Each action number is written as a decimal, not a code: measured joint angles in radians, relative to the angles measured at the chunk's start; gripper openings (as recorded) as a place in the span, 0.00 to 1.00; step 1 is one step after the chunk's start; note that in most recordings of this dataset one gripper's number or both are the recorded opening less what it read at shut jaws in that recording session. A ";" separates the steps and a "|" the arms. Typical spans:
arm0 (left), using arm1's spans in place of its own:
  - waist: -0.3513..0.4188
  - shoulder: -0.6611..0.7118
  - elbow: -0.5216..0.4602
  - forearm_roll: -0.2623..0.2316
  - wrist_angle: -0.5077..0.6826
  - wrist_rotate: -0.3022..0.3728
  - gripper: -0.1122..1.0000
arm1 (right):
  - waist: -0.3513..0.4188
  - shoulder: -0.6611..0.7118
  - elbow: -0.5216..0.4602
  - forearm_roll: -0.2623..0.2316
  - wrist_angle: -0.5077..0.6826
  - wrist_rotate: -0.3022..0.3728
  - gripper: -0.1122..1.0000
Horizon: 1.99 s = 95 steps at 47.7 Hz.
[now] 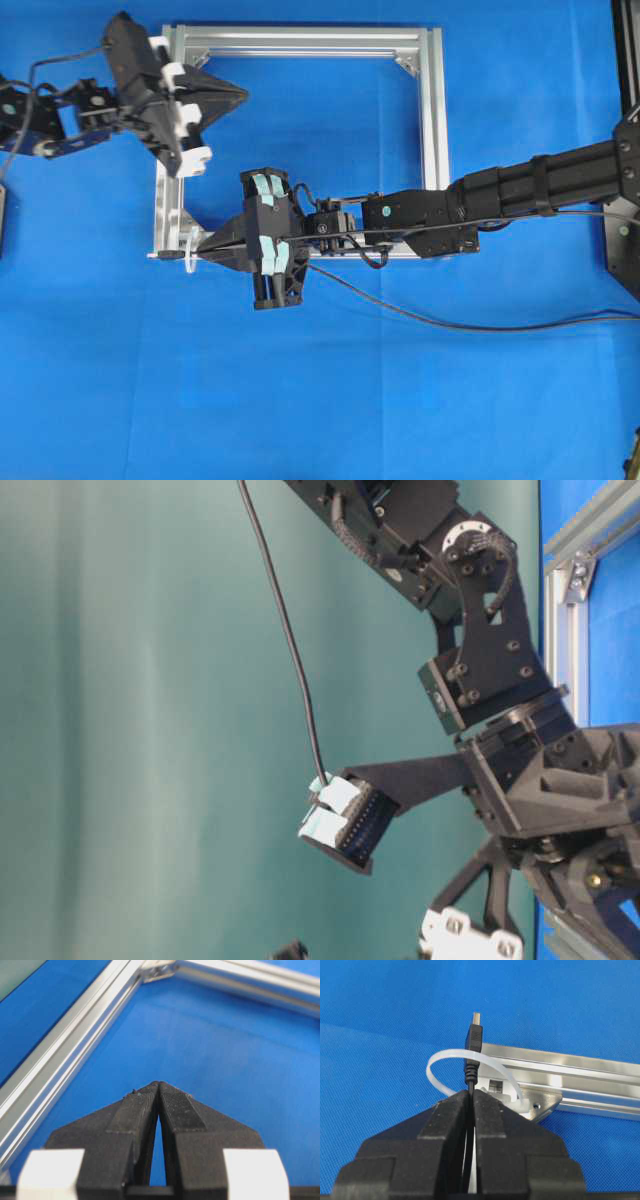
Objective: Insert the wire through the string loop located on the left side.
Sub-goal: 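Move the left gripper down toward the cable tip below the loop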
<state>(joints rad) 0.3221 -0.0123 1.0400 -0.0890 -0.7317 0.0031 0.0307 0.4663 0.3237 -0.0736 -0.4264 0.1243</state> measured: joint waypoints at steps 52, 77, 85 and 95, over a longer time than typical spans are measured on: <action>-0.064 -0.187 0.222 0.005 0.003 -0.011 0.10 | 0.000 0.000 0.000 0.000 0.000 0.000 0.01; -0.400 -0.285 0.270 0.006 0.003 -0.012 0.10 | -0.002 0.000 0.000 0.000 0.000 0.000 0.01; -0.463 -0.331 0.295 0.005 0.012 -0.011 0.10 | -0.003 0.000 0.000 0.000 -0.003 0.002 0.01; -0.476 -0.357 0.304 0.006 0.051 0.003 0.10 | -0.003 0.000 0.000 0.000 -0.008 0.002 0.01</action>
<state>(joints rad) -0.1534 -0.3697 1.3438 -0.0828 -0.6811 0.0061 0.0276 0.4663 0.3237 -0.0736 -0.4341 0.1258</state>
